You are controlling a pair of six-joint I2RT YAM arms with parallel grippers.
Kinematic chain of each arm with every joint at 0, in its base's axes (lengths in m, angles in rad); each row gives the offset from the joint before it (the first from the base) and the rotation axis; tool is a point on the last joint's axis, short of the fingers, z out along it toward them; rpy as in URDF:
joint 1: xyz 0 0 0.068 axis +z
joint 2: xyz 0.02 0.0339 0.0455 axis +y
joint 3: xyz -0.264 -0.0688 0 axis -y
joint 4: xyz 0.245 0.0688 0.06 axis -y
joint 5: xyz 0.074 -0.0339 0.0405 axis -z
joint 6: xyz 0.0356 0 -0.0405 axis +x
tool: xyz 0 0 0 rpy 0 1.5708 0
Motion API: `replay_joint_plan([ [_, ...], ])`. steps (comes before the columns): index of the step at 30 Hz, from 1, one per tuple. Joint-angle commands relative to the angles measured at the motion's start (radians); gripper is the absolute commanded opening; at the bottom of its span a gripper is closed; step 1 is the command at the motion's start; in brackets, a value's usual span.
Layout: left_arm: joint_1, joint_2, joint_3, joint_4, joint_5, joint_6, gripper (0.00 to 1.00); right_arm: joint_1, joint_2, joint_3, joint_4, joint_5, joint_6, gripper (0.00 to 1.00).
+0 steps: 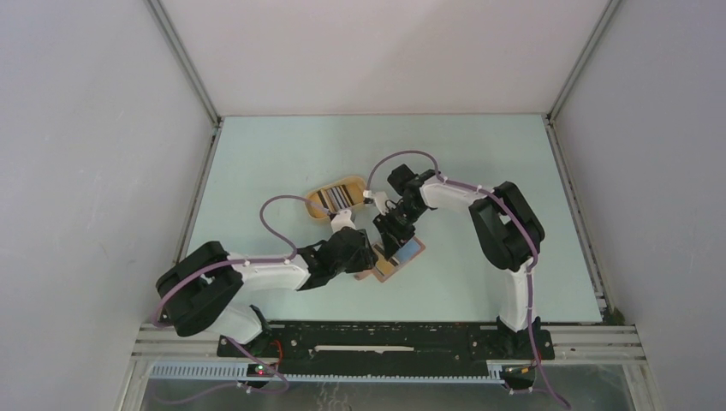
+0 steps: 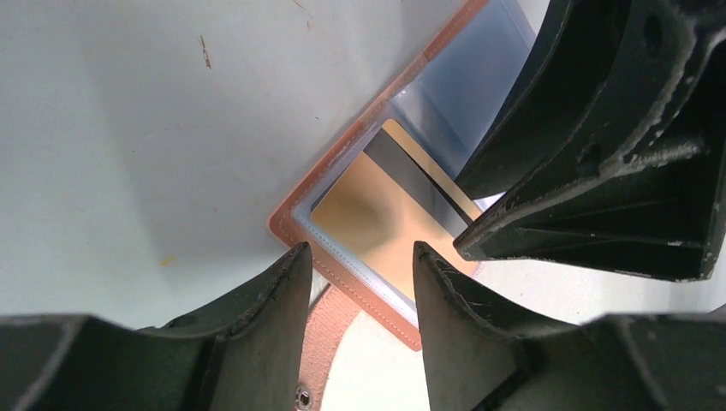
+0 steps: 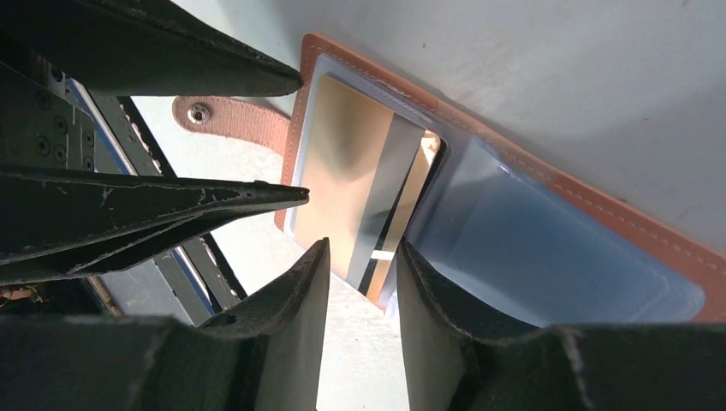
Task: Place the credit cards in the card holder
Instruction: Insert the credit card into the card holder.
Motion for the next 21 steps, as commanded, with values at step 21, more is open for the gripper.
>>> replay_joint_plan([
  [21, -0.008, -0.242, -0.086, 0.029, -0.077, 0.098, 0.56, -0.018, -0.135, 0.021, -0.025, 0.007, -0.068, 0.54],
])
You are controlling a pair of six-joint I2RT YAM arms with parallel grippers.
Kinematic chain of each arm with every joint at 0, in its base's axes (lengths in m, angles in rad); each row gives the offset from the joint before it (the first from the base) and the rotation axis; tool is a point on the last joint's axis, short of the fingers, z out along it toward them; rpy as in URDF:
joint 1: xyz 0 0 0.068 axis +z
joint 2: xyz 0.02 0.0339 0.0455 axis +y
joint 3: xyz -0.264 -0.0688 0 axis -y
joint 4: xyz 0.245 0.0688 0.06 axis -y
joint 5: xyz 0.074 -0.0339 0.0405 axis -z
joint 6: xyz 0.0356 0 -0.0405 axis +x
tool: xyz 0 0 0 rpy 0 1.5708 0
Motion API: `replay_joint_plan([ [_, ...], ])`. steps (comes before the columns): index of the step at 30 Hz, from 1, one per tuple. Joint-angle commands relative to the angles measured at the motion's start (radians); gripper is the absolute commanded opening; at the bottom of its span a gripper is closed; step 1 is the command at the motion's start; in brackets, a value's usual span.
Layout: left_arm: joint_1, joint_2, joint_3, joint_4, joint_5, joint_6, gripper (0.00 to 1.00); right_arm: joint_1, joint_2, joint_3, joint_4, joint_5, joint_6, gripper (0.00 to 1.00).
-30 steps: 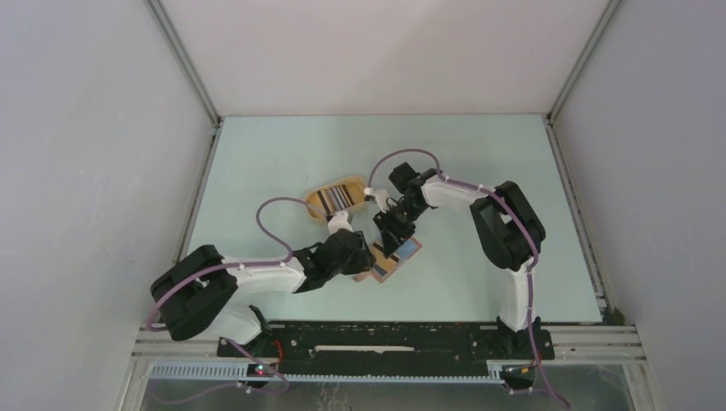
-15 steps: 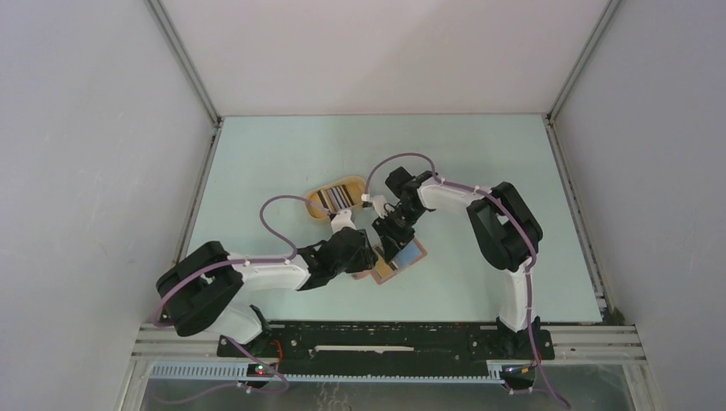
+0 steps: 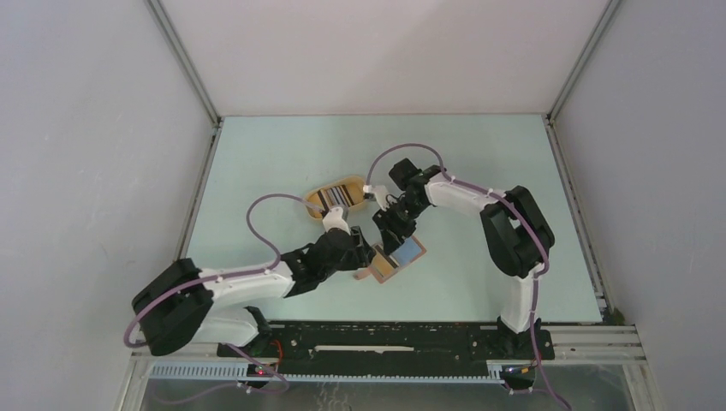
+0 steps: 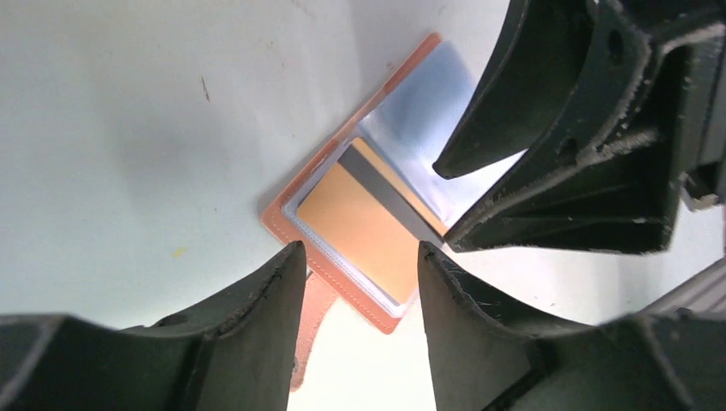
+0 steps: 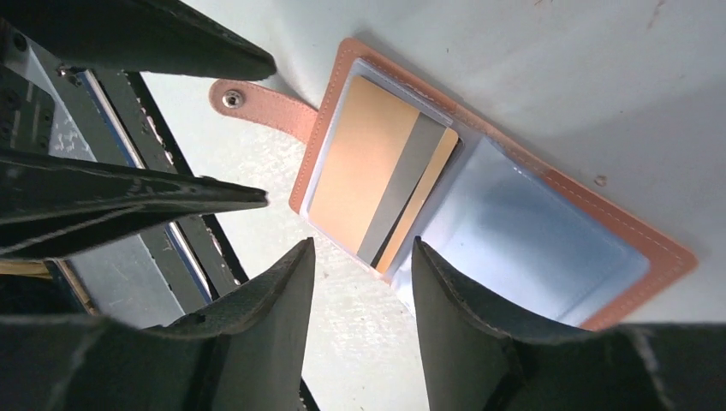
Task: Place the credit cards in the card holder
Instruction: Insert the credit card into the card holder.
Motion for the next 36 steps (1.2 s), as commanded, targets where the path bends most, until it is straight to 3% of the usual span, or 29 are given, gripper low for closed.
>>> replay_joint_plan([
  [1, -0.004, -0.121, -0.050, 0.037, -0.052, 0.062, 0.58, -0.025, -0.077, 0.009, 0.007, -0.026, -0.041, 0.53],
  [5, -0.003, -0.123, -0.057, 0.040, -0.029, 0.061, 0.58, -0.025, -0.054, 0.004, 0.011, -0.036, -0.045, 0.43],
  [10, -0.002, -0.052, -0.050, 0.034, -0.030, 0.032, 0.51, -0.021, -0.009, 0.014, 0.017, 0.026, -0.023, 0.17],
  [14, -0.002, -0.002, -0.027, 0.016, -0.027, 0.025, 0.49, -0.020, 0.026, 0.020, 0.019, 0.073, -0.016, 0.06],
  [28, -0.002, 0.102, 0.020, 0.028, 0.041, 0.024, 0.49, 0.032, 0.086, 0.052, -0.038, 0.029, -0.030, 0.00],
  [36, -0.003, 0.066, 0.015, 0.031, 0.029, 0.047, 0.50, 0.018, 0.057, 0.063, -0.045, 0.025, -0.028, 0.02],
])
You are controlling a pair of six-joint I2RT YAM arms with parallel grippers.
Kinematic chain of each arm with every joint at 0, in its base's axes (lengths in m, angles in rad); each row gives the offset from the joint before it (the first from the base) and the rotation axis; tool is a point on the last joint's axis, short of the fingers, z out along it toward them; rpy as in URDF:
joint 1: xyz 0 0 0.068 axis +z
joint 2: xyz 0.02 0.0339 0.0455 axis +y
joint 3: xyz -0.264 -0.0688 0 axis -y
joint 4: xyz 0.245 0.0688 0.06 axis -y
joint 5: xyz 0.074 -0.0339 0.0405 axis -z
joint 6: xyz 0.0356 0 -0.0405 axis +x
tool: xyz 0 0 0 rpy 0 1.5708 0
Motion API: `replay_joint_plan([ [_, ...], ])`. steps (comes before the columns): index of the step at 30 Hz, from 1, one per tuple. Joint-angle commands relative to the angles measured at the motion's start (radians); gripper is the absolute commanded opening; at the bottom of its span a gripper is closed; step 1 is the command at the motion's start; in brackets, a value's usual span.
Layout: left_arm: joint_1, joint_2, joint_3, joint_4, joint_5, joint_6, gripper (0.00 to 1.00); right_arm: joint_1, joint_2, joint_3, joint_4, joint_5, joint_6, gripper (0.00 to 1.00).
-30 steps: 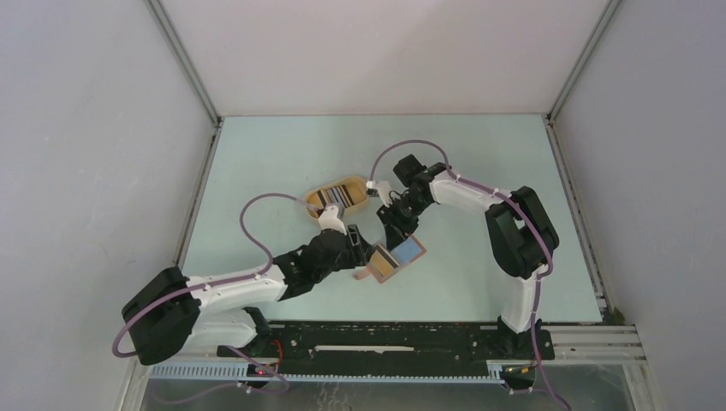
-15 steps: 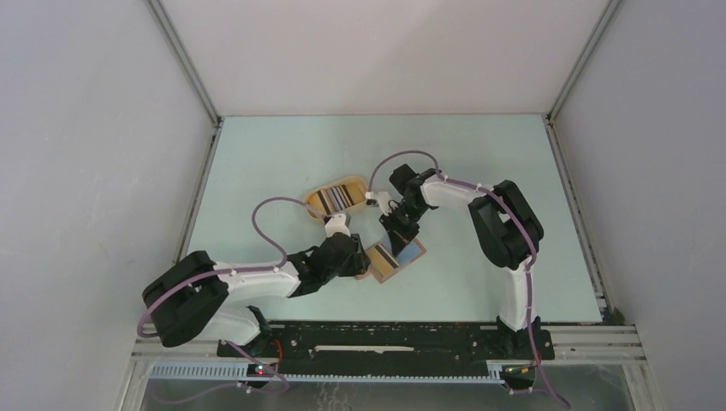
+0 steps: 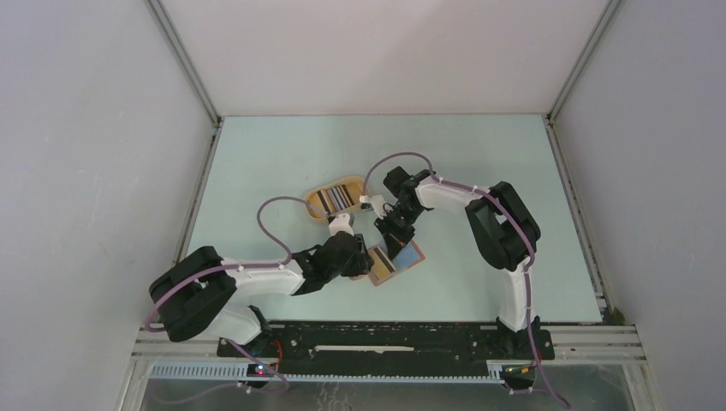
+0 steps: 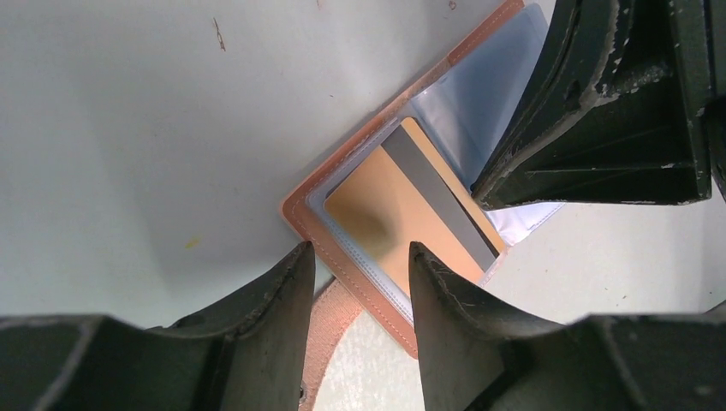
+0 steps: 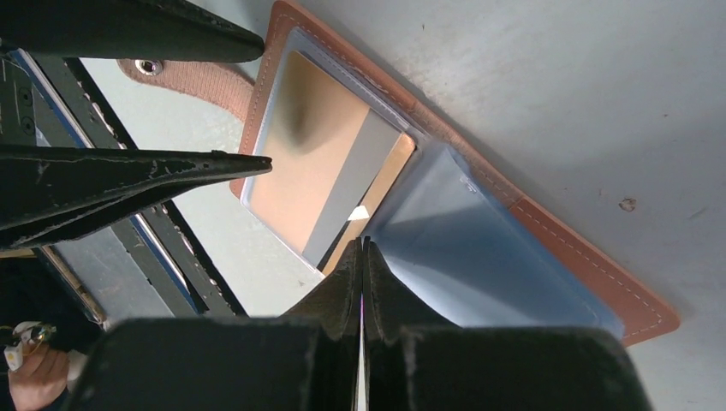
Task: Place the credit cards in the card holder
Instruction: Insert the credit card into the card holder, then close the card holder at the center of the board.
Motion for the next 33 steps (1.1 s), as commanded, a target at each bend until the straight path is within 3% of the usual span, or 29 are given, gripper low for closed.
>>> replay_joint_plan([
  [1, -0.003, -0.047, 0.026, 0.005, -0.003, 0.028, 0.50, -0.018, -0.039, 0.041, -0.015, -0.012, -0.009, 0.02],
  [10, -0.002, -0.349, -0.045, -0.016, -0.022, 0.124, 0.53, -0.085, -0.315, -0.012, -0.045, -0.092, -0.159, 0.11],
  [16, -0.002, -0.600, -0.136, 0.000, -0.040, 0.116, 0.58, -0.092, -0.651, -0.147, 0.102, -0.025, -0.180, 0.19],
  [18, -0.002, -0.700, -0.171, 0.005, -0.055, 0.109, 0.63, -0.095, -0.784, -0.205, 0.178, 0.043, -0.158, 0.36],
  [19, -0.002, -0.751, -0.190, 0.008, -0.060, 0.108, 0.70, -0.100, -0.831, -0.234, 0.212, 0.058, -0.142, 0.56],
  [21, -0.002, -0.840, -0.220, 0.005, -0.082, 0.107, 0.82, -0.116, -0.886, -0.286, 0.256, 0.041, -0.097, 0.86],
  [23, 0.000, -0.910, -0.250, 0.006, -0.098, 0.097, 0.98, -0.126, -0.892, -0.307, 0.248, -0.013, -0.046, 0.99],
  [24, 0.000, -0.943, -0.272, 0.015, -0.104, 0.087, 1.00, -0.135, -0.881, -0.308, 0.229, -0.060, -0.028, 0.99],
  [29, 0.000, -1.030, -0.340, 0.018, -0.141, -0.005, 1.00, -0.224, -0.762, -0.315, 0.205, -0.185, 0.041, 1.00],
  [33, 0.000, -0.982, -0.356, -0.013, -0.105, -0.064, 0.99, -0.262, -0.622, -0.310, 0.177, -0.197, 0.060, 1.00],
])
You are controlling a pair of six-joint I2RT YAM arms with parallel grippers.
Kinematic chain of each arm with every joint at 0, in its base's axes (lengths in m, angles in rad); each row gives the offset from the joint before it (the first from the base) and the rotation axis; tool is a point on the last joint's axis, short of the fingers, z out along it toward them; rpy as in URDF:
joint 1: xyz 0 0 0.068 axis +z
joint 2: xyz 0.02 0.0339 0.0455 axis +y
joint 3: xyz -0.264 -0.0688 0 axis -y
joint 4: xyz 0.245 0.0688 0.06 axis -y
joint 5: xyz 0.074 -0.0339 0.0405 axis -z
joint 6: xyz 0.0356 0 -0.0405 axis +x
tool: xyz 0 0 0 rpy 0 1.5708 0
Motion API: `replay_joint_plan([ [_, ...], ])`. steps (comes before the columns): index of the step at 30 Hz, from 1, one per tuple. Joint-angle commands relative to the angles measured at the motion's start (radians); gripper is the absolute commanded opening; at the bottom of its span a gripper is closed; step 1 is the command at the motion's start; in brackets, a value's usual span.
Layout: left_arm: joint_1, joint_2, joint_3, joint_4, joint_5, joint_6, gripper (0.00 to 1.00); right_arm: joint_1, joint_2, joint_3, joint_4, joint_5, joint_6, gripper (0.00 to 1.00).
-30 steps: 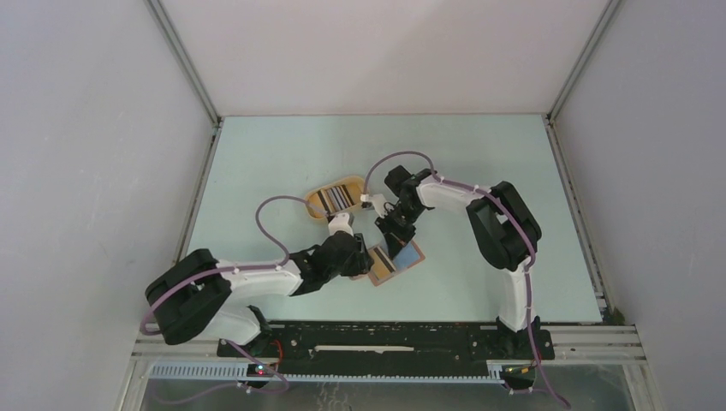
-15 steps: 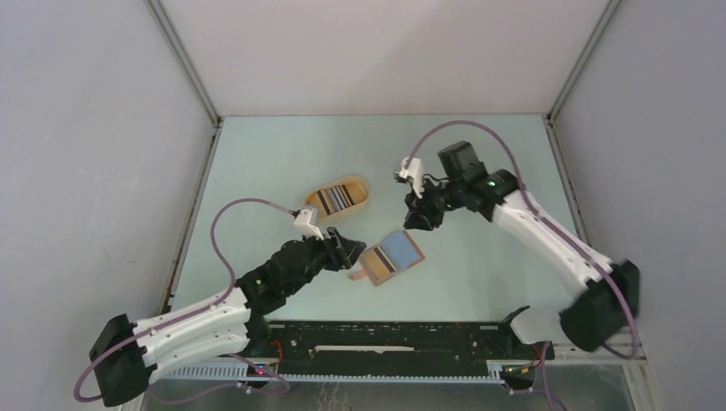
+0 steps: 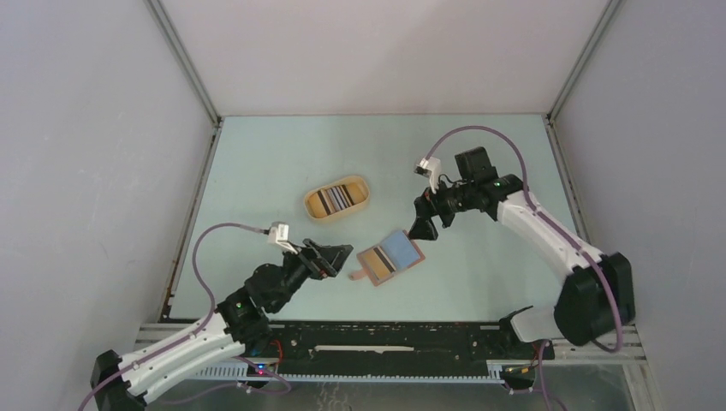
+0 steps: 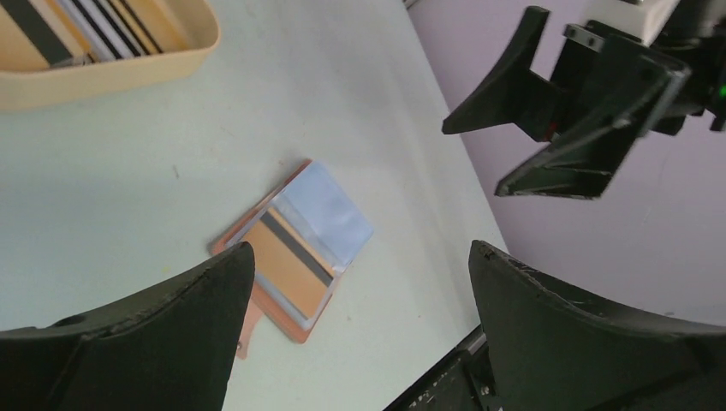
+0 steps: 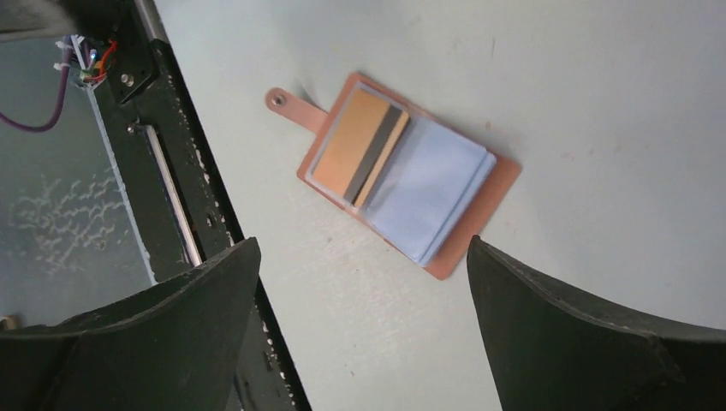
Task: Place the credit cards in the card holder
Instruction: Close the card holder at the center of the board.
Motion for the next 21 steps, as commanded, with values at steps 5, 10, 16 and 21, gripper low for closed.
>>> replay_joint_plan([
  [5, 0.000, 0.195, 0.007, -0.063, 0.022, -0.093, 0.90, -0.035, 0.251, 0.038, -0.077, 0.011, 0.024, 0.95],
  [10, 0.001, 0.378, 0.113, -0.180, 0.022, -0.061, 0.81, -0.033, 0.348, 0.058, -0.092, 0.031, 0.015, 0.92],
  [16, -0.001, 0.507, 0.161, -0.195, 0.044, -0.056, 0.75, -0.034, 0.431, 0.079, -0.114, 0.042, 0.009, 0.86],
  [21, -0.001, 0.540, 0.157, -0.155, 0.074, -0.082, 0.66, -0.034, 0.473, 0.094, -0.118, 0.031, 0.024, 0.83],
])
